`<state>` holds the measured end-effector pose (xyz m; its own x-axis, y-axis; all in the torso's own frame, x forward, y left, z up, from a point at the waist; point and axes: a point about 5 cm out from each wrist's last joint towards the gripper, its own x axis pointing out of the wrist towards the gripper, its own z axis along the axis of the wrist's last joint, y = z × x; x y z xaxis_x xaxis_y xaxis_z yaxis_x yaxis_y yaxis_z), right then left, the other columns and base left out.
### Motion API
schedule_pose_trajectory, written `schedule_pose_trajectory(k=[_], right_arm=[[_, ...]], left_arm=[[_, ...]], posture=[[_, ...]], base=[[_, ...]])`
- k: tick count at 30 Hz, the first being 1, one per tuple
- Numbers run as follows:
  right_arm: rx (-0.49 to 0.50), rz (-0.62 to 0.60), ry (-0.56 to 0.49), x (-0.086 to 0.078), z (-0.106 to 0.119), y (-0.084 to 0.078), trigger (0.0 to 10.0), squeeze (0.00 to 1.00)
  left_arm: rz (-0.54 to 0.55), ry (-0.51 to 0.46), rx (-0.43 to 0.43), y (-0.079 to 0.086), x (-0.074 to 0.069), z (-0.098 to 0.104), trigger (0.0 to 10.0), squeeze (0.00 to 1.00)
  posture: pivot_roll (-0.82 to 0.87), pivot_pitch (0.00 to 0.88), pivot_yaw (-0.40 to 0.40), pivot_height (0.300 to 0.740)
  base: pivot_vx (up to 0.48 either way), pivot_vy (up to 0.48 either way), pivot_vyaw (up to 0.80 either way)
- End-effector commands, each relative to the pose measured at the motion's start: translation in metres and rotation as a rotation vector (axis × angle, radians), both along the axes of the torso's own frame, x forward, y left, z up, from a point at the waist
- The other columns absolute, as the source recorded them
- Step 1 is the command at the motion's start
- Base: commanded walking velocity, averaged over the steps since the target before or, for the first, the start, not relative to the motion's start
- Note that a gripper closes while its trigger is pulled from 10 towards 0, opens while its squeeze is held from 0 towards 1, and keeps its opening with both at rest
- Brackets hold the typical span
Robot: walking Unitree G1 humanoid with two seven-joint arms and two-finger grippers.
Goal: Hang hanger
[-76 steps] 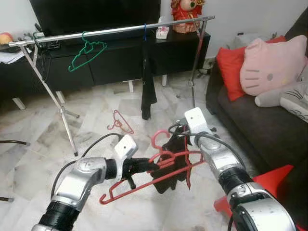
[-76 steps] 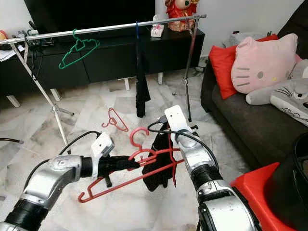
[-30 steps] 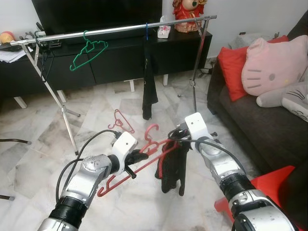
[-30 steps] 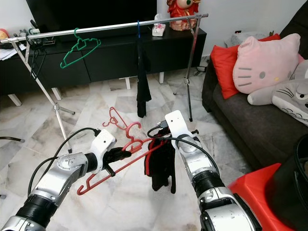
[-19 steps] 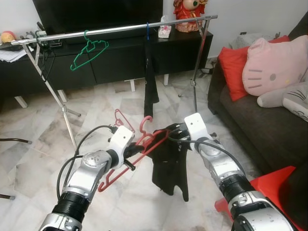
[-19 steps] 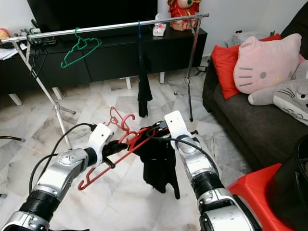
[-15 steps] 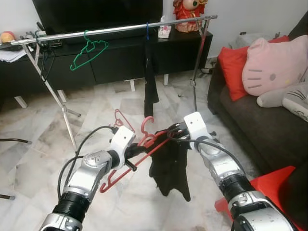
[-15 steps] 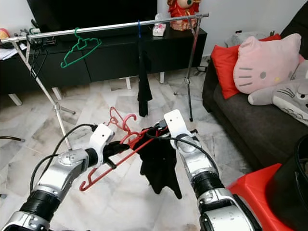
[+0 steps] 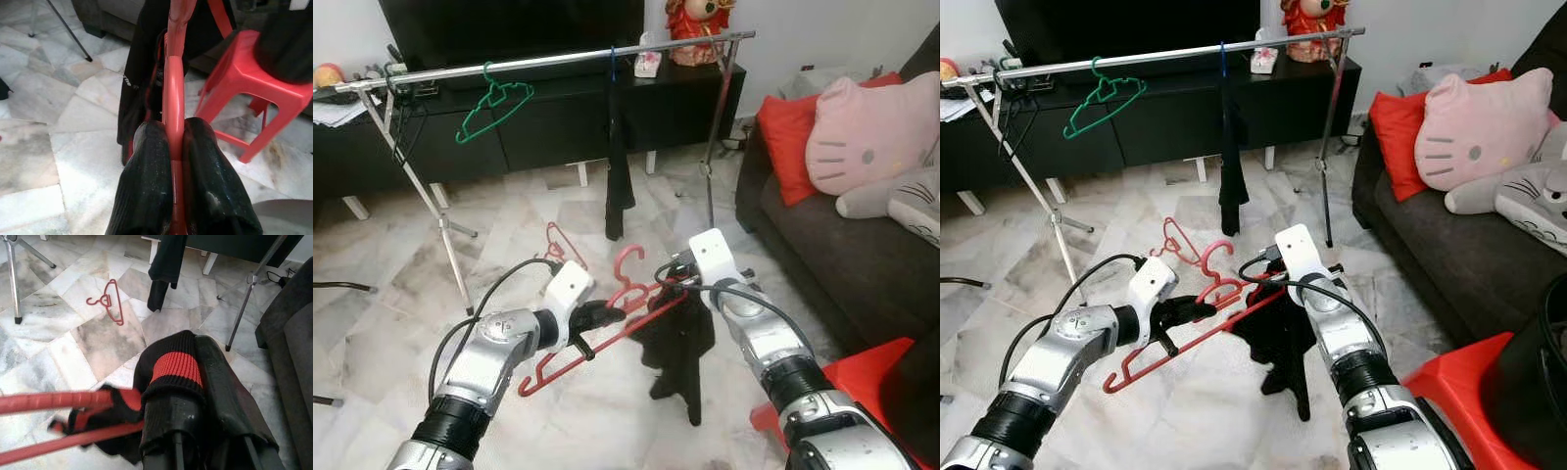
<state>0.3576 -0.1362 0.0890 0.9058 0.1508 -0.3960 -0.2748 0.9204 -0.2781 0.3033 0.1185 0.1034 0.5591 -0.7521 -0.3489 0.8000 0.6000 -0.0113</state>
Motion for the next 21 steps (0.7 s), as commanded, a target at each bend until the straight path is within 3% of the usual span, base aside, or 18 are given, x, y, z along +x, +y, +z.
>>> schedule_pose_trajectory(k=[1, 4, 14, 21], right_arm=[[0.01, -0.003, -0.027, 0.002, 0.007, 0.0, 10.0, 0.0], [0.001, -0.014, -0.025, 0.003, 0.007, -0.005, 10.0, 0.0], [0.004, -0.002, -0.017, 0.0, 0.004, -0.001, 10.0, 0.0], [0.011, 0.017, -0.014, -0.002, 0.003, 0.004, 10.0, 0.0]], left_arm=[[-0.023, 0.002, -0.005, 0.0, -0.003, 0.002, 10.0, 0.0], [-0.076, 0.021, 0.008, 0.003, -0.009, 0.001, 10.0, 0.0], [0.196, -0.057, 0.09, 0.018, 0.015, -0.003, 10.0, 0.0], [0.196, -0.05, 0.088, 0.018, 0.015, -0.004, 10.0, 0.0]], posture=[[-0.08, 0.0, 0.022, 0.74], [-0.08, 0.0, 0.021, 0.74], [-0.08, 0.0, 0.023, 0.74], [-0.08, 0.0, 0.024, 0.74]], base=[[0.0, 0.0, 0.0], [0.0, 0.0, 0.0], [0.0, 0.0, 0.0], [0.0, 0.0, 0.0]])
